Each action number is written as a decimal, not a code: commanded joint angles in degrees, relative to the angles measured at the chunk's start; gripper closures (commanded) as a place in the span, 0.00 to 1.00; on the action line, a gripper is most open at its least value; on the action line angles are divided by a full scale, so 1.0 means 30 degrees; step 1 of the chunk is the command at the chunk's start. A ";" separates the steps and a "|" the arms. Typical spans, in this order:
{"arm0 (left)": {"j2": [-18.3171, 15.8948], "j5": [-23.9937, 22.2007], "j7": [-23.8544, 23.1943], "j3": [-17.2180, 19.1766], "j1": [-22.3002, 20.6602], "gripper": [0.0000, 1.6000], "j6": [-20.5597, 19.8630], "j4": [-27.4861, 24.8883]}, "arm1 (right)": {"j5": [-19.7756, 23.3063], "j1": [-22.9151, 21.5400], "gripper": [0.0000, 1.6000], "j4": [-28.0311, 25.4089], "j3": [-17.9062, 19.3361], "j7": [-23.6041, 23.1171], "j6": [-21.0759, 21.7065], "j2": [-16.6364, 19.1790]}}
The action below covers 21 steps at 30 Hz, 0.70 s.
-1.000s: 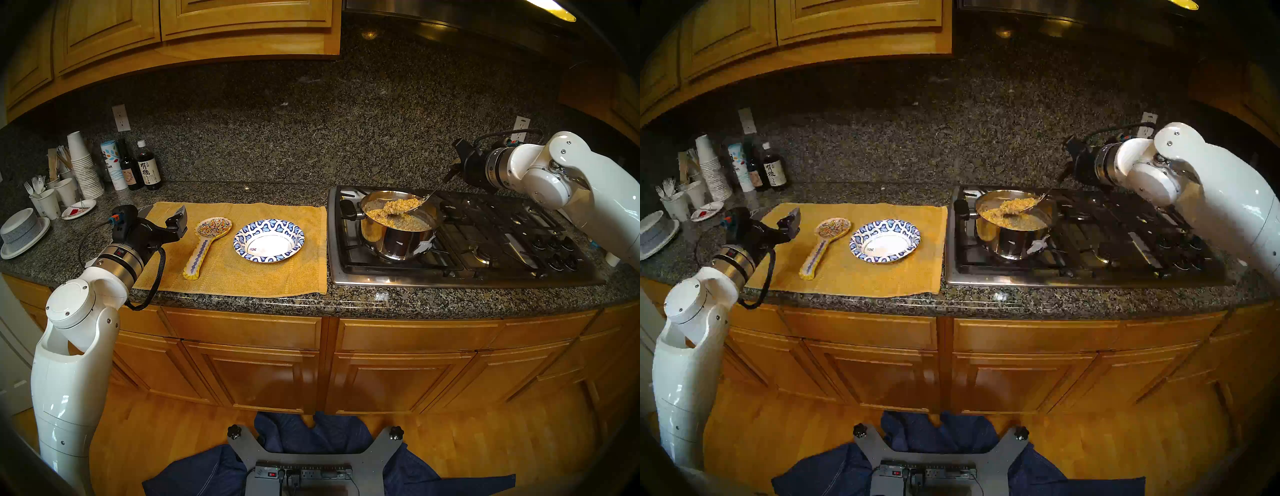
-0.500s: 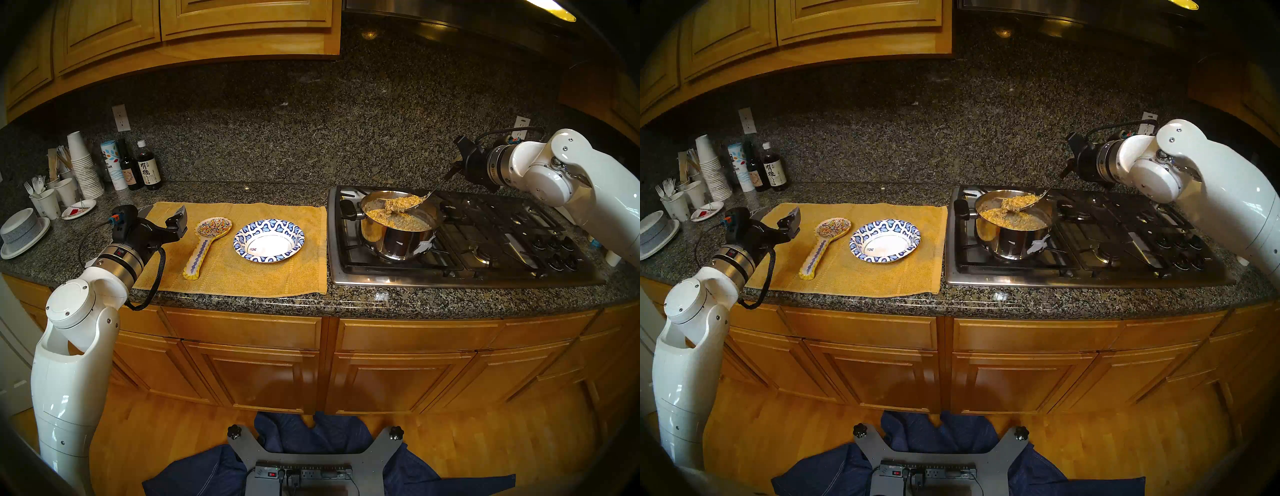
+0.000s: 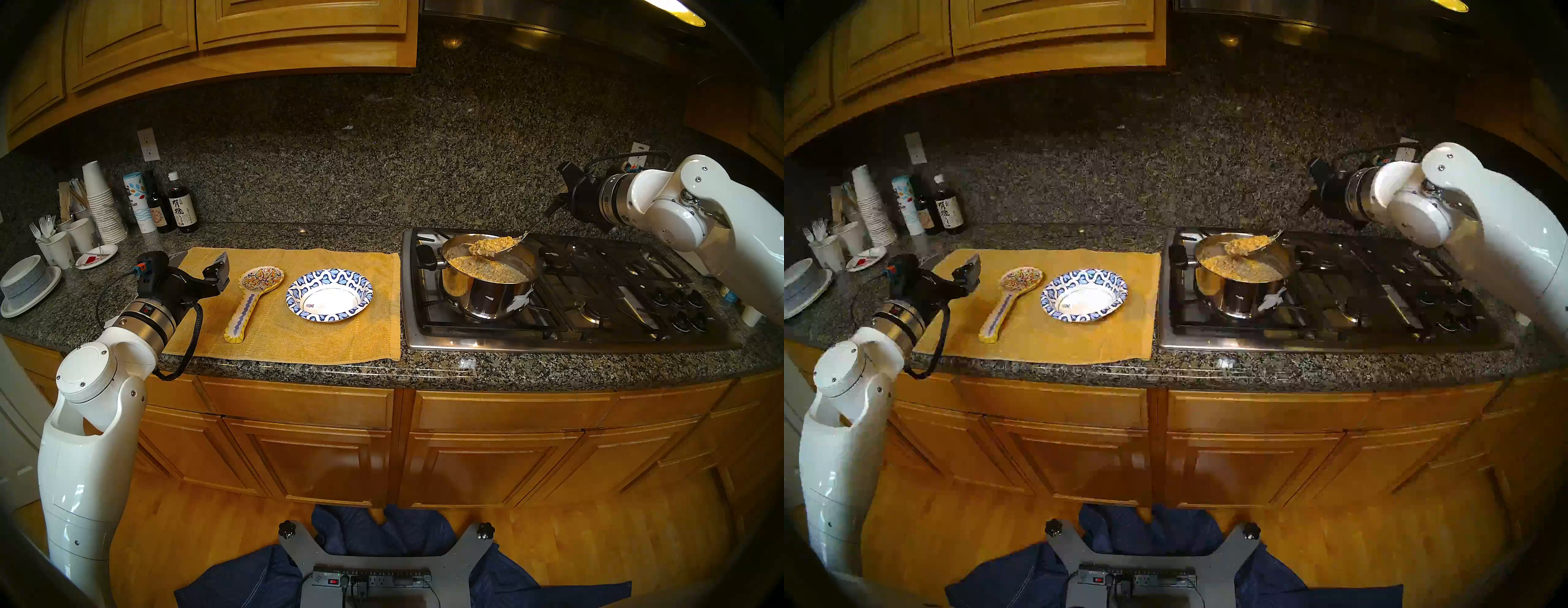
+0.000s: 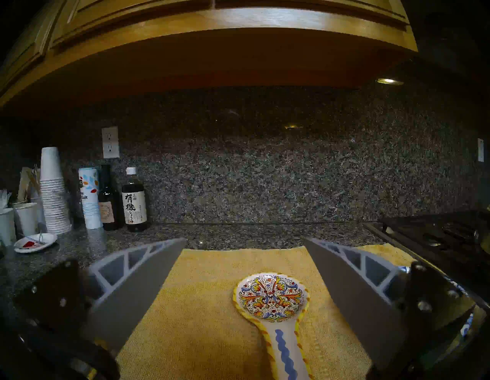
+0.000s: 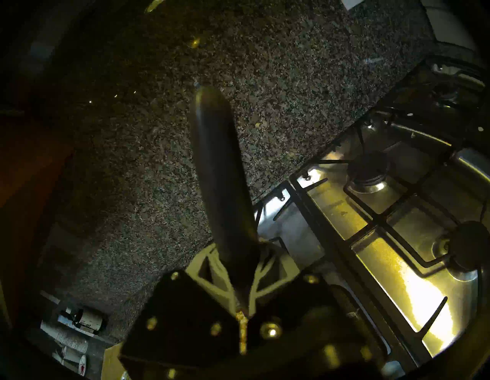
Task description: Scoop oatmeal into bowl
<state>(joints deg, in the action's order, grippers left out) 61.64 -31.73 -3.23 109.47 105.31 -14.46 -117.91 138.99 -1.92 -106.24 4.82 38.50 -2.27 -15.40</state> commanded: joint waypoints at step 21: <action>-0.0072 -0.0053 -0.0010 0.0198 -0.0390 0.00 0.0237 -0.0489 | 0.0207 -0.0847 1.00 -0.0350 0.0829 -0.0280 -0.0460 0.0298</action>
<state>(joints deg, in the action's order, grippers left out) 61.63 -31.74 -3.23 109.47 105.31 -14.46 -117.91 139.69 -1.98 -107.52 4.87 38.49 -2.75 -14.81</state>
